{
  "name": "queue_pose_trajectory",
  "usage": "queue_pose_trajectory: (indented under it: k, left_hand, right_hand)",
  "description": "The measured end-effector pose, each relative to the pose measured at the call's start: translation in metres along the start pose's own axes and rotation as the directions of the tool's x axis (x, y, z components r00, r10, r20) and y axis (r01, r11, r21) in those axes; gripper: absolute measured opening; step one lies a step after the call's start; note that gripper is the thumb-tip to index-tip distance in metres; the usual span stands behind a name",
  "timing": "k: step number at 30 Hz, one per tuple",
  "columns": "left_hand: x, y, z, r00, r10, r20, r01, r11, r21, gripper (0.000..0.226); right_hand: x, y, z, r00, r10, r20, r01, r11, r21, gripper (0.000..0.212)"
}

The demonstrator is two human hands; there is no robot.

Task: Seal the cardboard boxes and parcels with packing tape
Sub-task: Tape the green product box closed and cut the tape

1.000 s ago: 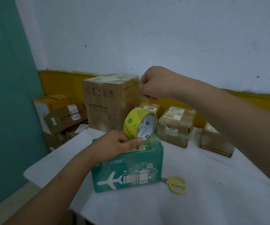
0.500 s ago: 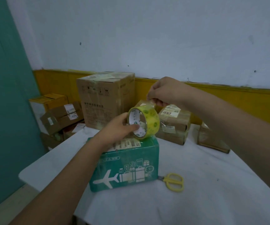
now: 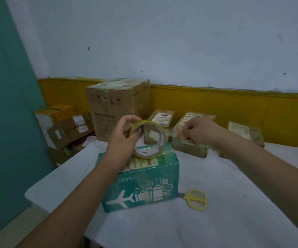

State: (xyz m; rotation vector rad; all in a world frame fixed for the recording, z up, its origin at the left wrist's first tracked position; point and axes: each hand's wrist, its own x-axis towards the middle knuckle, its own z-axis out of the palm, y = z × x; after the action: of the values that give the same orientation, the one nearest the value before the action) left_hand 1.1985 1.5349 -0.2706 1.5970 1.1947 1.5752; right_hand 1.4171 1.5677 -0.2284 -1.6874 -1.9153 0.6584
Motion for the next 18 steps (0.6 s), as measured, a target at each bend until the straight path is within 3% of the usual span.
queue_pose_trajectory:
  k: [3, 6, 8, 12, 15, 18]
  left_hand:
    - [-0.003, -0.002, 0.003, 0.98, 0.194, 0.031, -0.197, 0.965, 0.174, 0.039]
    - [-0.001, -0.003, 0.001, 0.957, 0.28, -0.078, -0.253, 0.934, 0.252, 0.053]
    - [0.001, -0.005, 0.003, 0.966, 0.231, -0.118, -0.194, 0.945, 0.264, 0.047]
    - [0.01, -0.008, 0.006, 0.983, -0.085, -0.162, 0.105, 0.987, 0.121, 0.012]
    - [0.009, -0.009, 0.008, 0.99, -0.059, -0.132, 0.08, 0.984, 0.158, 0.008]
    - [0.006, -0.007, 0.012, 0.995, -0.043, -0.085, 0.059, 0.979, 0.193, 0.008]
  right_hand:
    - [-0.004, 0.017, 0.001, 0.999, -0.013, -0.037, 0.013, 1.0, 0.003, 0.038]
    - [-0.006, 0.028, -0.002, 0.991, -0.03, -0.134, 0.029, 1.0, -0.009, 0.038]
    - [-0.009, 0.034, 0.002, 0.99, -0.039, -0.139, 0.035, 0.999, -0.032, 0.036]
    - [-0.002, 0.05, 0.029, 0.995, 0.052, -0.09, -0.038, 0.989, 0.143, 0.029]
    - [0.006, 0.057, 0.042, 0.996, 0.078, -0.043, -0.064, 0.964, 0.257, 0.032]
    - [0.009, 0.062, 0.048, 0.998, 0.07, -0.004, -0.067, 0.972, 0.225, 0.031]
